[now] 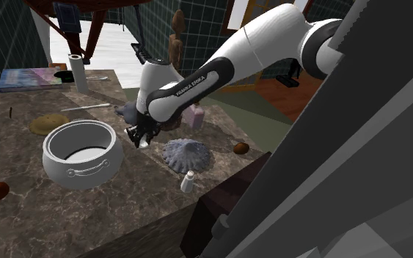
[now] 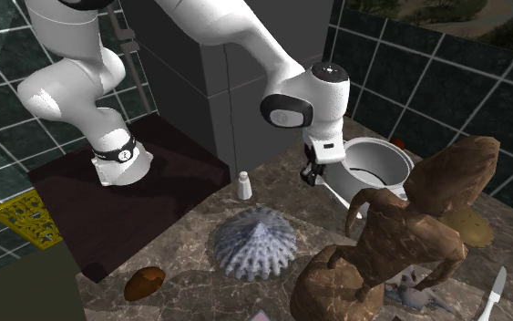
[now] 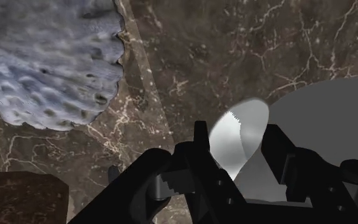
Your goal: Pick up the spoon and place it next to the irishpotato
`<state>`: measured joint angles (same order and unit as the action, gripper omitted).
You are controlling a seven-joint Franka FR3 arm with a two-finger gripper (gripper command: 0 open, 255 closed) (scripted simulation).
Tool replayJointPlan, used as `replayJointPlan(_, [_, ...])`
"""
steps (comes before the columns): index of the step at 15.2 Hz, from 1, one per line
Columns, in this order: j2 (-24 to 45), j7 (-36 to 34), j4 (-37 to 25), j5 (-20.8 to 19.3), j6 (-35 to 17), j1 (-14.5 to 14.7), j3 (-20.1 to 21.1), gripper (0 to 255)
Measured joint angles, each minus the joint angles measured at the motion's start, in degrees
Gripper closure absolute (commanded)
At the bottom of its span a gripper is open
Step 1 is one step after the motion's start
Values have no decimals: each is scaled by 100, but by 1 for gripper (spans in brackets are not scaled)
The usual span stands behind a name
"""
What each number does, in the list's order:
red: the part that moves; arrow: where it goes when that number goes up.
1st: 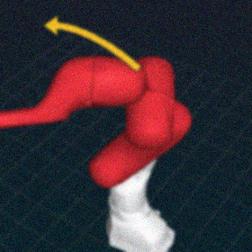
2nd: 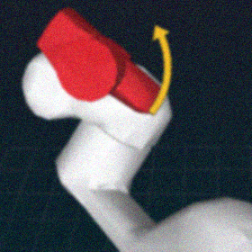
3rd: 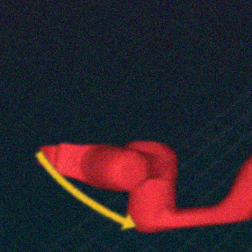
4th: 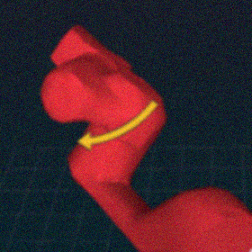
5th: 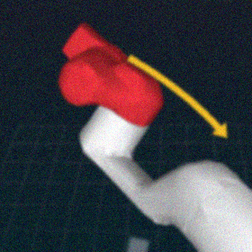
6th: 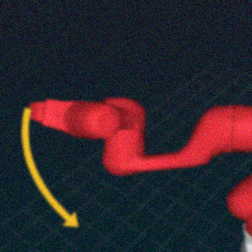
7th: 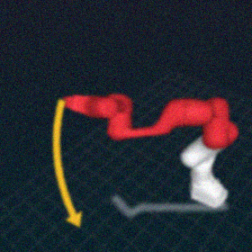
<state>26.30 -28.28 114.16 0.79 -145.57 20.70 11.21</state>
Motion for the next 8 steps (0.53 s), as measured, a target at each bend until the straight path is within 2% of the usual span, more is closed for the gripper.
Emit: replayJointPlan(8, [-795,1113,1239,408,-363,-867,22,255])
